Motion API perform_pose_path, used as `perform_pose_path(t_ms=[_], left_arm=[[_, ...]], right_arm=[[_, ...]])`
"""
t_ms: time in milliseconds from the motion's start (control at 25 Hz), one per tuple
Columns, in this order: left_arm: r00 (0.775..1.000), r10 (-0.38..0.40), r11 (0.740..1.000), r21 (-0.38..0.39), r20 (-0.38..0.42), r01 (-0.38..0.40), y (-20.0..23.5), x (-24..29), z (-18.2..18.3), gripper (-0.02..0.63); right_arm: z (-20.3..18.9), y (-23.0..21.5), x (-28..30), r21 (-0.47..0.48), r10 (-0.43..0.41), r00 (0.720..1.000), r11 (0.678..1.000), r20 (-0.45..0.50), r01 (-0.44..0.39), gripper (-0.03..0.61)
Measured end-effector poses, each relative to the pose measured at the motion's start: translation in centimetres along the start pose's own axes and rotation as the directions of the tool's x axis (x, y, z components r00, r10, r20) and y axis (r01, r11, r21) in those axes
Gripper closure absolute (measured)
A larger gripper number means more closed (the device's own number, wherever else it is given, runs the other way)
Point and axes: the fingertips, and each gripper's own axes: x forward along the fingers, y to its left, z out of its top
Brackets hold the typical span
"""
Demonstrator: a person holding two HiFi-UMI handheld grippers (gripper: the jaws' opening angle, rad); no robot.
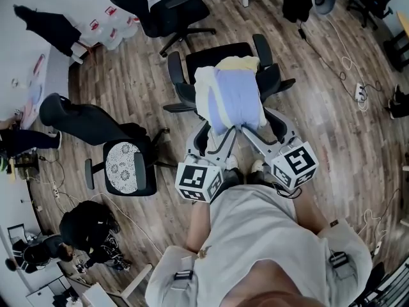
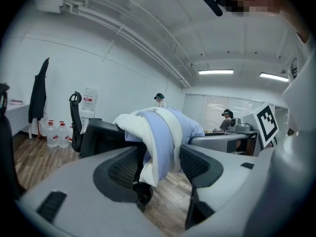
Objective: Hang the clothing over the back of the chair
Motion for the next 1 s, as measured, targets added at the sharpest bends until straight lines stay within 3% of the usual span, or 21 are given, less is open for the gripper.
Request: perform_pose_path(t_ms=[800,1000], left_arm=[[0.992,0.125,0.992,0.021,0.034,-0.125,-1.6,-4.5,-0.3,0.348],[0.989,0.139,0.989,0.047,0.059,-0.142,-3.7,-5.3,0.4,0.425]], right_arm=[[0.6,0.7,-4.7,-0.041,0.013,0.999,0.999,0.044,-0.011,0.302],[1.9,1.1,-6.4,-0.063,0.046,0.994,0.997,0.103,-0.04,0.381]])
